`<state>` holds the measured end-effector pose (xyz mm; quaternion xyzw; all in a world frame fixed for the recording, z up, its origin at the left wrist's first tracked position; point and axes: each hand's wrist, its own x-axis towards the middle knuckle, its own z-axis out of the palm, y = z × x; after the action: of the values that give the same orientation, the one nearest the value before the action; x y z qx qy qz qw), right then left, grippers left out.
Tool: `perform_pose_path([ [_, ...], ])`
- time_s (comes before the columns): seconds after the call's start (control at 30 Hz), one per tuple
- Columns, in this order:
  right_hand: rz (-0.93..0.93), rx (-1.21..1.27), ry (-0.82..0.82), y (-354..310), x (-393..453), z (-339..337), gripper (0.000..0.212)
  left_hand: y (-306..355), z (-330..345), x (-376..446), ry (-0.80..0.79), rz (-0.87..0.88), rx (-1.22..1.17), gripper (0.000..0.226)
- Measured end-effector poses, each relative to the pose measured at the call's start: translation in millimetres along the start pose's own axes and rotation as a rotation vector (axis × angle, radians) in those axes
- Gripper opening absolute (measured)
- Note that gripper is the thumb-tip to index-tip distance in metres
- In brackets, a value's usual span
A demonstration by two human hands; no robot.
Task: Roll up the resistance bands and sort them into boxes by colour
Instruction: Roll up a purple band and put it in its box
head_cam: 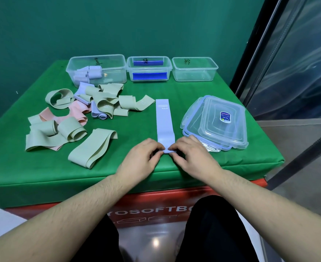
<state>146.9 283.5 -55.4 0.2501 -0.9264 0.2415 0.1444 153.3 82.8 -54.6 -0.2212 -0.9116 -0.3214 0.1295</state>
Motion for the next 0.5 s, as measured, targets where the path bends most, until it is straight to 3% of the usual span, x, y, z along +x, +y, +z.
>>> perform_pose_path([
  [0.5,0.012,0.029,0.05,5.2,11.0,1.9,0.016,0.6,-0.5,6.7,-0.035,-0.022,0.112,0.022],
])
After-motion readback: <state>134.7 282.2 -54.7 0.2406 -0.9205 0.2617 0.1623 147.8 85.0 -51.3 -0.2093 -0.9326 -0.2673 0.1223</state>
